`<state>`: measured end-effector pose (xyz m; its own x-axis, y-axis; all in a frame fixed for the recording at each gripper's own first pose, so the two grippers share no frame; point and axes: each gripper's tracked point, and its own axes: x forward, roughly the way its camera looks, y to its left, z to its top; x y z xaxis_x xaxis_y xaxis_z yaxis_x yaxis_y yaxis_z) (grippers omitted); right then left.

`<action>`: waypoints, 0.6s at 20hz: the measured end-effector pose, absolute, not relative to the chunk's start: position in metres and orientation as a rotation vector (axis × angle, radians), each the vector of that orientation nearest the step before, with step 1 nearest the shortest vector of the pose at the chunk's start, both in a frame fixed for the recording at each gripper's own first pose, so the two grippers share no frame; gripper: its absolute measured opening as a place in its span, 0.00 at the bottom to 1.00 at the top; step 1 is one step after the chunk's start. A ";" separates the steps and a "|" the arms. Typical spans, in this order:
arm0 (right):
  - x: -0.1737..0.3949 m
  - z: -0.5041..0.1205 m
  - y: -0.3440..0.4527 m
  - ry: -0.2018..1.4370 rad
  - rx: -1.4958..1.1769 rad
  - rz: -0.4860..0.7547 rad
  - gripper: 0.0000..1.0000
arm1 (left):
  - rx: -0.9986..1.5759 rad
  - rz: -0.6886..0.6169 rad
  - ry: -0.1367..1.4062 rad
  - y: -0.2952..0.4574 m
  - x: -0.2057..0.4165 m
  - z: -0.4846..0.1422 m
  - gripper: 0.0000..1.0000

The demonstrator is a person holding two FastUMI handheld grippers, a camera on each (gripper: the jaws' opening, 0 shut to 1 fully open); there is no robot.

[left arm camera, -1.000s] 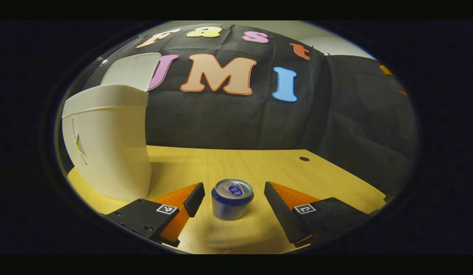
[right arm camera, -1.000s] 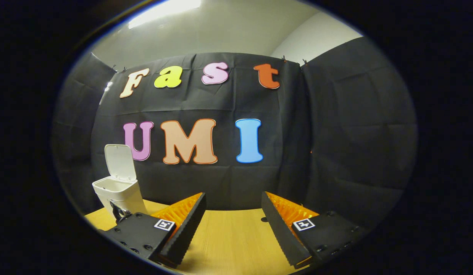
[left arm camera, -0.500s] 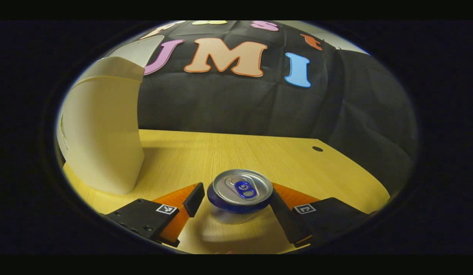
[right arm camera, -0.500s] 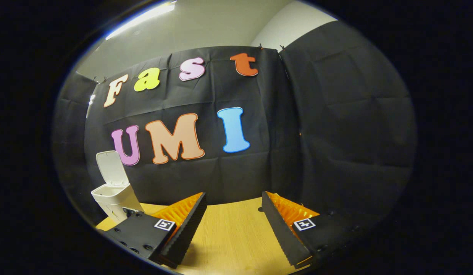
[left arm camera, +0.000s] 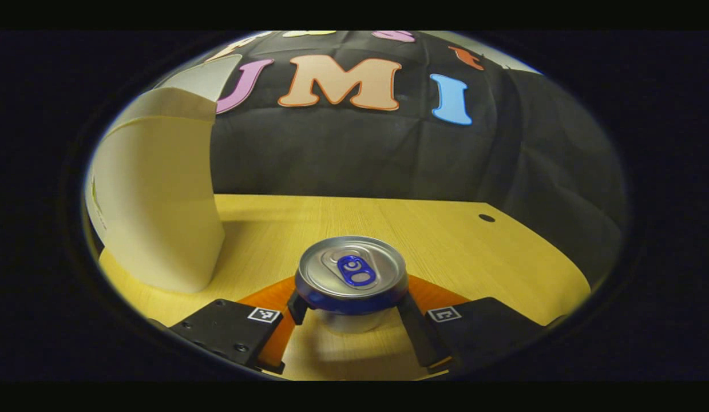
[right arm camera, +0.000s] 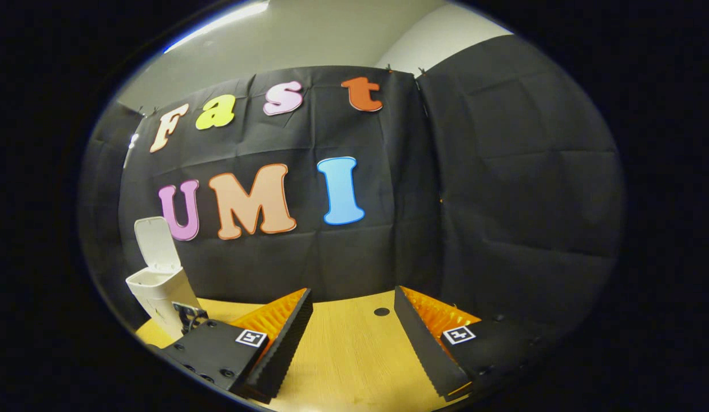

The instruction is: Press the lid of the desktop garbage bin to open it, pick up the crumpled paper on the desktop and throw it into the bin, then pick up the pop can on the desktop and drop it into the bin, and finally close the garbage bin lid.

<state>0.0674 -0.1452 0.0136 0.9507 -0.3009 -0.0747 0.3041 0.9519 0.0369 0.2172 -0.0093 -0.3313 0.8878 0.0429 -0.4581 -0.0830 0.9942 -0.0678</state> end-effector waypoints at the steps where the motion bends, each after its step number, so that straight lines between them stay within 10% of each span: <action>1: 0.071 0.012 -0.140 0.076 0.032 -0.297 0.95 | -0.080 0.056 0.449 -0.007 0.216 -0.311 0.78; 12: 0.102 -0.013 -0.049 0.147 0.088 -0.121 0.95 | -0.116 0.112 0.153 0.149 0.181 -0.024 0.76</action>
